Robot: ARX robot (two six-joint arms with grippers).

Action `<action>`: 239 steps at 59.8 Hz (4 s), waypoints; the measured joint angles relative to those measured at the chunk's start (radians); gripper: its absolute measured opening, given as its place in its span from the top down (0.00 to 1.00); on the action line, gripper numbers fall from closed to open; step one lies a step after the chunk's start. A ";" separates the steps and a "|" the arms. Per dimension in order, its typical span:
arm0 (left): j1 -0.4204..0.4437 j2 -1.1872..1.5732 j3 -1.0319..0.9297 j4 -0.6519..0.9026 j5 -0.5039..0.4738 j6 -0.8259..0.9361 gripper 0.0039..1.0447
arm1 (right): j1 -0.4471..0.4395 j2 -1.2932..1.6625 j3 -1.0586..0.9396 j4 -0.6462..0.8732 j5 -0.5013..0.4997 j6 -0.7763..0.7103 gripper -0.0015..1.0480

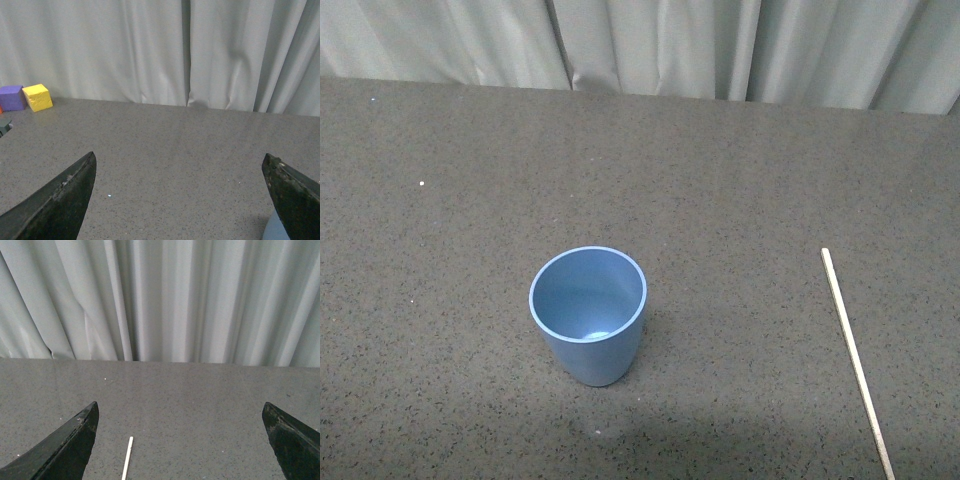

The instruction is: Transfer chopsticks to blue cup

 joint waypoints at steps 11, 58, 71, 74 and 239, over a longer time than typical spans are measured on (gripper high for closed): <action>0.000 0.000 0.000 0.000 0.000 0.000 0.06 | 0.000 0.000 0.000 0.000 0.000 0.000 0.09; 0.000 0.000 0.000 0.000 0.000 0.000 0.06 | 0.024 0.011 0.001 -0.005 0.082 -0.032 0.09; 0.000 0.000 0.000 0.000 0.000 0.000 0.06 | 0.122 0.455 0.065 0.162 0.273 -0.175 0.09; 0.000 0.000 0.000 0.000 0.000 0.000 0.06 | 0.126 0.561 0.095 0.175 0.241 -0.154 0.09; 0.000 0.000 0.000 0.000 0.000 0.000 0.06 | 0.587 1.766 0.573 1.098 -0.267 0.164 0.99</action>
